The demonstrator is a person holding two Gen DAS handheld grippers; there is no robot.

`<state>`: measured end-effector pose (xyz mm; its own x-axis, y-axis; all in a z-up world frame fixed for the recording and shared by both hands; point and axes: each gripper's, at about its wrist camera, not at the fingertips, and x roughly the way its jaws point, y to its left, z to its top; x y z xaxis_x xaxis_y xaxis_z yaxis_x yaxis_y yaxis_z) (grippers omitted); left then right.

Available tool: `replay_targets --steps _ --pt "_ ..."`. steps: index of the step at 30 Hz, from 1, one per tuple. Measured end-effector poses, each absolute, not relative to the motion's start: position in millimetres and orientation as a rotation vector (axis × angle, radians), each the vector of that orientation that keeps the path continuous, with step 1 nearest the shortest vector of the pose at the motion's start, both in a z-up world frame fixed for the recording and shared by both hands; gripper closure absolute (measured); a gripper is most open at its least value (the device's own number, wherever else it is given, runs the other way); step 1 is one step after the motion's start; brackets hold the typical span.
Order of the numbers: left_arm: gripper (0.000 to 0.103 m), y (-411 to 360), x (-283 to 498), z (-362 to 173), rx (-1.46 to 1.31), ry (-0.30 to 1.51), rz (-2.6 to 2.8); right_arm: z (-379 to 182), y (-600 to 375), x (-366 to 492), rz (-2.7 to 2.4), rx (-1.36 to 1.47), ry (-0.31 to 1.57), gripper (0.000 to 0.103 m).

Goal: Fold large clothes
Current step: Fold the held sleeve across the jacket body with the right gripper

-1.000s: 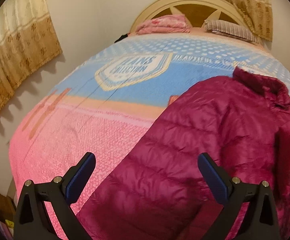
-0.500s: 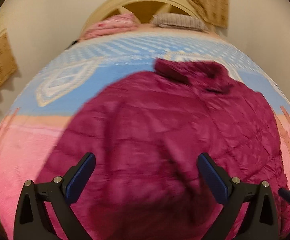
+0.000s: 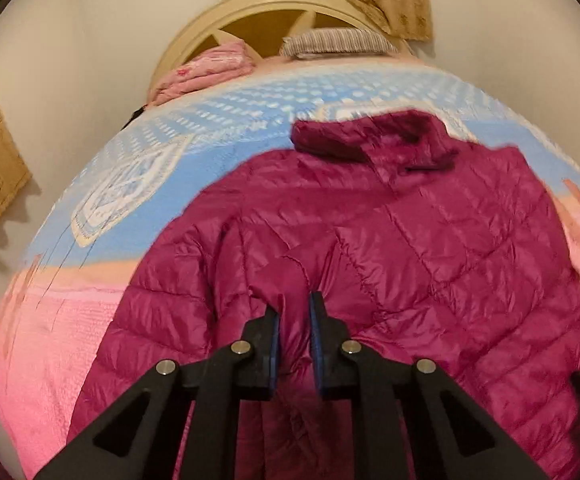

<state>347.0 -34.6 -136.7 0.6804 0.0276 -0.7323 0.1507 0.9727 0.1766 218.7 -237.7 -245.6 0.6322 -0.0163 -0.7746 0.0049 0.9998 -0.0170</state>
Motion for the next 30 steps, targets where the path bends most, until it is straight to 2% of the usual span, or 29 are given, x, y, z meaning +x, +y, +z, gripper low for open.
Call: replay_targets --steps 1,3,5,6,7,8,11,13,16,20,27,30 --pt "0.085 -37 347 -141 0.249 0.83 -0.062 -249 -238 220 -0.009 -0.011 0.895 0.018" --pt "0.071 -43 348 -144 0.284 0.847 -0.033 -250 -237 220 0.002 -0.008 0.903 0.018" --pt "0.042 -43 347 -138 0.295 0.808 0.009 -246 -239 220 0.025 -0.007 0.919 0.027" --pt "0.034 -39 343 -128 0.288 0.755 0.046 -241 -242 221 0.038 0.001 0.922 0.035" --pt "0.022 -35 341 -121 0.28 0.715 0.07 -237 -247 221 0.038 0.006 0.919 0.037" --pt "0.015 -31 338 -112 0.268 0.679 0.099 -229 -254 222 0.032 0.015 0.906 0.038" --pt "0.015 -22 336 -91 0.209 0.606 0.137 -209 -270 236 -0.008 0.032 0.864 0.039" --pt "0.015 -26 334 -83 0.164 0.586 0.099 -197 -277 255 -0.027 0.035 0.828 0.047" --pt "0.015 -45 335 -86 0.153 0.598 -0.009 -186 -278 289 -0.013 0.07 0.807 0.048" --pt "0.015 -72 348 -117 0.23 0.648 -0.052 -183 -264 328 0.057 0.086 0.751 0.048" --pt "0.015 -70 378 -182 0.265 0.796 -0.012 -236 -256 370 0.047 0.061 0.868 0.048" --pt "0.011 -69 381 -195 0.252 0.812 -0.023 -247 -262 367 0.046 0.072 0.865 0.049"
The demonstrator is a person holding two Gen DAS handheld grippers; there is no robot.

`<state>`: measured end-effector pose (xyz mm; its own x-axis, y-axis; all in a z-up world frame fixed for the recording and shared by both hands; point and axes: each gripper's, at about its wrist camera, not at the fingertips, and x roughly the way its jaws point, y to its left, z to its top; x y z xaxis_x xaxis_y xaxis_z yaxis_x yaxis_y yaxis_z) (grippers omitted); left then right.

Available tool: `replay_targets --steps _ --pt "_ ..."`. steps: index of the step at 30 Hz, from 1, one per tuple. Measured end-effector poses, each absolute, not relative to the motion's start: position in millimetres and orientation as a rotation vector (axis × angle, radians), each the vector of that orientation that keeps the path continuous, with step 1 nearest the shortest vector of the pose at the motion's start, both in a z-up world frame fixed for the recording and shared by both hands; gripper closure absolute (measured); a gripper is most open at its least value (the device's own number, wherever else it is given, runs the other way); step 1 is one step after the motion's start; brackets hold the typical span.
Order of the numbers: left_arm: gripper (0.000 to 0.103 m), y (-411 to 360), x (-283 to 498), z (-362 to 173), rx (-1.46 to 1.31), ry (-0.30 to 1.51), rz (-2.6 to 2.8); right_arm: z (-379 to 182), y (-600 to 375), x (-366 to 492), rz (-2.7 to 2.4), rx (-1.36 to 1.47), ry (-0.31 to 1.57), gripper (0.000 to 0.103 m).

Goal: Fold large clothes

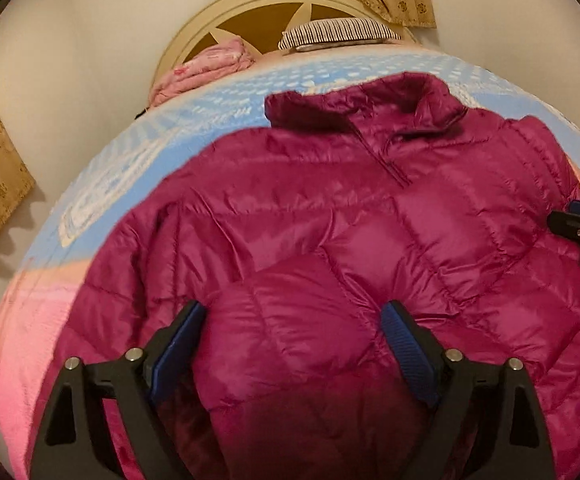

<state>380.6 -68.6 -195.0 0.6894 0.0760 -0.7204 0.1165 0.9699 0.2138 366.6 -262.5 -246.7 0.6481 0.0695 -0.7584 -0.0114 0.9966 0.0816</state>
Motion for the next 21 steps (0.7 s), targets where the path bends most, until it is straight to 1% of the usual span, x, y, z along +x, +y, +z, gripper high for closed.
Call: replay_targets --steps 3,8,14,16,17,19,21 --pt "0.009 -70 381 -200 0.254 0.818 -0.018 -248 -265 365 0.041 0.087 0.864 0.049" --pt "0.005 -72 387 -205 0.256 0.845 -0.013 -251 -258 368 0.015 0.034 0.868 0.049" --pt "0.003 -70 389 -207 0.238 0.849 -0.018 -251 -253 369 0.005 -0.009 0.886 0.047" --pt "0.003 -70 388 -207 0.236 0.847 -0.018 -241 -251 367 -0.006 -0.031 0.89 0.046" --pt "0.003 -70 388 -207 0.234 0.847 -0.019 -237 -250 364 -0.007 -0.026 0.882 0.044" --pt "0.003 -69 388 -207 0.228 0.846 -0.02 -219 -245 349 0.02 0.019 0.829 0.024" --pt "0.003 -70 387 -207 0.23 0.846 -0.019 -209 -234 339 0.052 0.007 0.797 0.022"
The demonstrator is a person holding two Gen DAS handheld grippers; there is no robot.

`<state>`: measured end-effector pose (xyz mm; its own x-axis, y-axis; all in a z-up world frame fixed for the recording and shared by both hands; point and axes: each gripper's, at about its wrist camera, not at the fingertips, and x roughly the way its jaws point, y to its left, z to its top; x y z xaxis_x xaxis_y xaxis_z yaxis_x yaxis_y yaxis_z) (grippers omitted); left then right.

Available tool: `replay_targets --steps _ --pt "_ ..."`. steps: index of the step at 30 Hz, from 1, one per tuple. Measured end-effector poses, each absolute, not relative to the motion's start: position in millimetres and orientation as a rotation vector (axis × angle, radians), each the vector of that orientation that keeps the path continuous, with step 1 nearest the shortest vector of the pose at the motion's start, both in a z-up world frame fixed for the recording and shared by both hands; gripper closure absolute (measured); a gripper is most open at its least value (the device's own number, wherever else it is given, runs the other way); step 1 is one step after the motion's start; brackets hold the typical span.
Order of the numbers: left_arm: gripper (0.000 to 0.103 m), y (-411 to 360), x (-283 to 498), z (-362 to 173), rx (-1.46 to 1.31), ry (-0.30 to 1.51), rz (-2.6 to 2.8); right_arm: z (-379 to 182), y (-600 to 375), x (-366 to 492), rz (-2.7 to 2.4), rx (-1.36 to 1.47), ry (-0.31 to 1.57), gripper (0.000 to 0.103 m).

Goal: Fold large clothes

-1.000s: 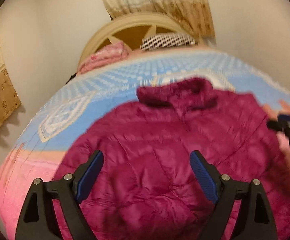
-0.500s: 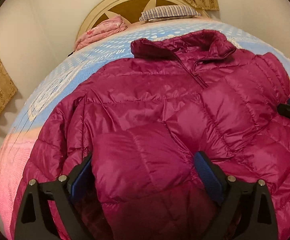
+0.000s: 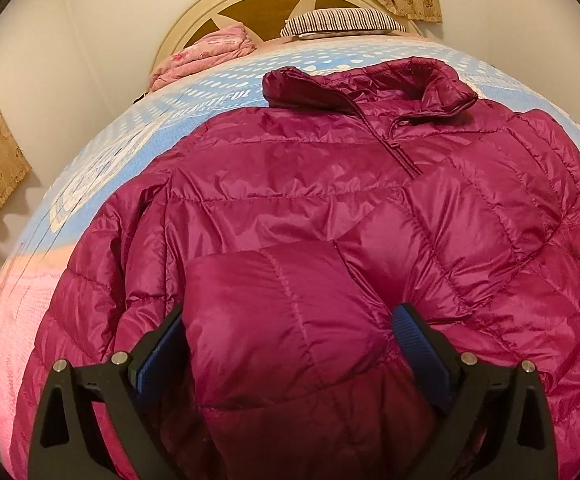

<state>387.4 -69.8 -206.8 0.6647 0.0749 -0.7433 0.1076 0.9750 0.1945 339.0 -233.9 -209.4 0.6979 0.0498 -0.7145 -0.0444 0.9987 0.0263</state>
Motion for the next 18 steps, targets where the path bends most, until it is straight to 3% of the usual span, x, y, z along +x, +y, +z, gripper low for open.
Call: replay_targets --steps 9,18 --pt "0.003 -69 387 -207 0.229 0.846 -0.018 -251 -211 341 0.121 -0.047 0.887 0.022" --pt "0.003 -69 387 -206 0.225 0.848 -0.023 -258 -206 344 0.098 -0.083 0.904 0.018"
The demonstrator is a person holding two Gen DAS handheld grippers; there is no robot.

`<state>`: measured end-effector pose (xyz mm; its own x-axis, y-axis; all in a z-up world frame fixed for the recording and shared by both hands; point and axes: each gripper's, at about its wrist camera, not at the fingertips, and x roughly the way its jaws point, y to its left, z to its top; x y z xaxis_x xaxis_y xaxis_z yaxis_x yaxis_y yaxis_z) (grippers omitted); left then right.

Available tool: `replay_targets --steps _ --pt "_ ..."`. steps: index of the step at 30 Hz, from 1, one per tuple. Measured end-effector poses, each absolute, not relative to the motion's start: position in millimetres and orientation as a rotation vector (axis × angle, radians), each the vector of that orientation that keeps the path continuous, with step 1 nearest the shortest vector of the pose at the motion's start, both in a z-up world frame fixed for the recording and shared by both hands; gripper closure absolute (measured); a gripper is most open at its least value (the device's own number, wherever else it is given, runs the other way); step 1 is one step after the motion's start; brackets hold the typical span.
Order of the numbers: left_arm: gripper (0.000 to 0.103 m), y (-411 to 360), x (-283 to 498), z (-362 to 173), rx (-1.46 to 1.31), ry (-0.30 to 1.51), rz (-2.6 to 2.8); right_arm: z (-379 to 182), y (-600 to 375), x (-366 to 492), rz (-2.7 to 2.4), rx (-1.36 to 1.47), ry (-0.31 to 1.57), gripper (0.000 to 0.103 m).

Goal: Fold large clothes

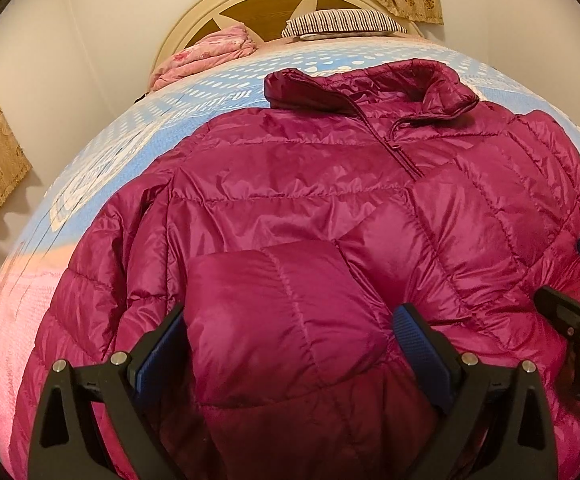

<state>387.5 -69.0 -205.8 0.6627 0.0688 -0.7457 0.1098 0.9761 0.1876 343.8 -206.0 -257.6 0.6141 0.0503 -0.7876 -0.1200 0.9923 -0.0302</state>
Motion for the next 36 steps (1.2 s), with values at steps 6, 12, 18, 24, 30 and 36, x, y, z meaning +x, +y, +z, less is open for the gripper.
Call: replay_targets --steps 6,12,18,24,30,36 --pt "0.003 -43 363 -165 0.209 0.769 0.008 -258 -205 345 0.092 -0.089 0.901 0.017" --pt "0.003 29 328 -135 0.232 0.733 0.139 -258 -204 346 0.09 -0.094 0.9 0.017" --pt "0.003 126 276 -134 0.186 0.764 0.333 -241 -206 333 0.098 -0.091 0.879 0.017" --pt "0.003 187 231 -156 0.073 0.861 0.383 -205 -206 293 0.149 -0.079 0.757 0.013" --pt "0.003 195 224 -178 -0.089 0.925 0.296 -210 -197 274 0.138 -0.13 0.719 0.013" --pt "0.074 190 236 -187 -0.101 0.975 0.289 -216 -198 264 0.144 -0.133 0.731 0.013"
